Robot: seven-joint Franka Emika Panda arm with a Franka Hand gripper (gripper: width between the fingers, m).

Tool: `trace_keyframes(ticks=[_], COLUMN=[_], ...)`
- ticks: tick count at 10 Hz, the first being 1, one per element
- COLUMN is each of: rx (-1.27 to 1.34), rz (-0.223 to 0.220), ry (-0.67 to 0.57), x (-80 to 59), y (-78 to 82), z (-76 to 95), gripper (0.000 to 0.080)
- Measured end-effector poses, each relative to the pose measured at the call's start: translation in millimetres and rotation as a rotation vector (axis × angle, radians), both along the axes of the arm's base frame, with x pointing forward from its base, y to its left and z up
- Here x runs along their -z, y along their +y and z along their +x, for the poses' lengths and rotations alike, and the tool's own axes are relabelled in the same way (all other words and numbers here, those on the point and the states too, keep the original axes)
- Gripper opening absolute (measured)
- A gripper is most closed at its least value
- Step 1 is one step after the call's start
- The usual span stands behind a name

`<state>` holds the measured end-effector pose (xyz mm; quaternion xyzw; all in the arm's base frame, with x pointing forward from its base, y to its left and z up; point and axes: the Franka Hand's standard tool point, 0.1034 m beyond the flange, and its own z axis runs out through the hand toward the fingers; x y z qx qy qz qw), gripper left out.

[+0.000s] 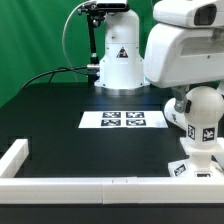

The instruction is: Assemble lamp

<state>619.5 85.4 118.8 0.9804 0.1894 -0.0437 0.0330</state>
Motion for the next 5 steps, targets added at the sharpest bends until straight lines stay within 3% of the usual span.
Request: trace_keyframes(ticks=[2, 5], rx=[0.134, 0.520], rz=[-0.008, 0.007], ry=[-0.015, -0.143], x=[0.1, -0.1], y=[0.6, 2.0], z=[0.3, 3.3], gripper=[0.0571, 0.0571])
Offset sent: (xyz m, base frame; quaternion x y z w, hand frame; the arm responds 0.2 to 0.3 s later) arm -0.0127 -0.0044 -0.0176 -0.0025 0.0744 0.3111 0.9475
